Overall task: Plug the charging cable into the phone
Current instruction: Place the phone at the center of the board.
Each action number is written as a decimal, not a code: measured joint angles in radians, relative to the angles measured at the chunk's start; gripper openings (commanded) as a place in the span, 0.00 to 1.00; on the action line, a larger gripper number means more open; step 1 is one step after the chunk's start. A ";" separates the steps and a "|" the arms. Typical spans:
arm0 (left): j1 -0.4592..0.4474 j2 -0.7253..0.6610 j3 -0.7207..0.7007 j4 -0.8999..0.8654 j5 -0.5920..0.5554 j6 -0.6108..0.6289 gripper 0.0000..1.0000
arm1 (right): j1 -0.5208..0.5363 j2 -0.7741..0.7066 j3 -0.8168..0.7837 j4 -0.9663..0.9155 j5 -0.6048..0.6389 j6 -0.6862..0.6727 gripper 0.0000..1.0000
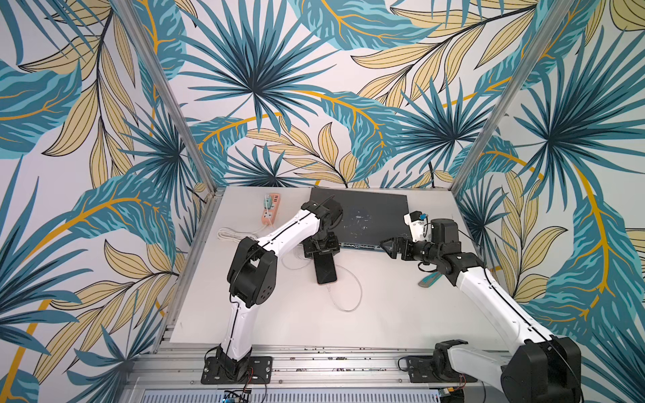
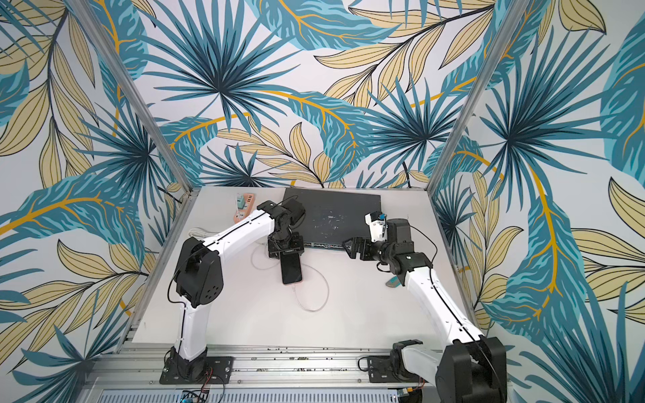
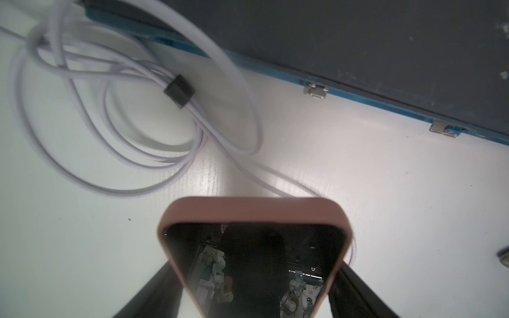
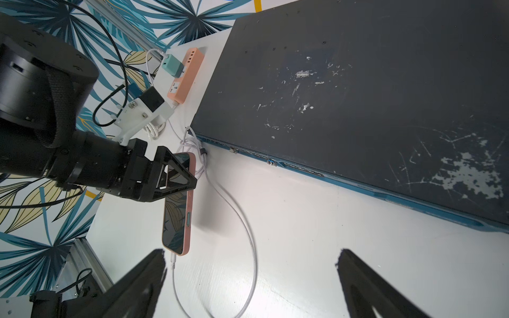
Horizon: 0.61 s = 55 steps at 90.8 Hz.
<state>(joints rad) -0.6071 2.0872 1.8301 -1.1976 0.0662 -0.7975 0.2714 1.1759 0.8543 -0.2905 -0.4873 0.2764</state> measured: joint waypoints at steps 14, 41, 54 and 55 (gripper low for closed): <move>-0.006 0.000 -0.082 0.039 0.001 -0.043 0.00 | -0.008 0.000 -0.013 -0.010 -0.006 -0.013 1.00; -0.008 -0.013 -0.214 0.069 -0.002 -0.120 0.00 | -0.012 0.000 -0.014 -0.033 -0.019 -0.041 1.00; -0.008 -0.023 -0.238 0.083 -0.007 -0.139 0.00 | -0.016 0.000 -0.014 -0.039 -0.026 -0.052 1.00; -0.008 -0.024 -0.240 0.083 -0.007 -0.139 0.00 | -0.016 0.000 -0.014 -0.039 -0.026 -0.053 1.00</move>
<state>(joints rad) -0.6147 2.0636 1.5906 -1.1145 0.0589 -0.9363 0.2558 1.1763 0.8402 -0.3298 -0.5137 0.2237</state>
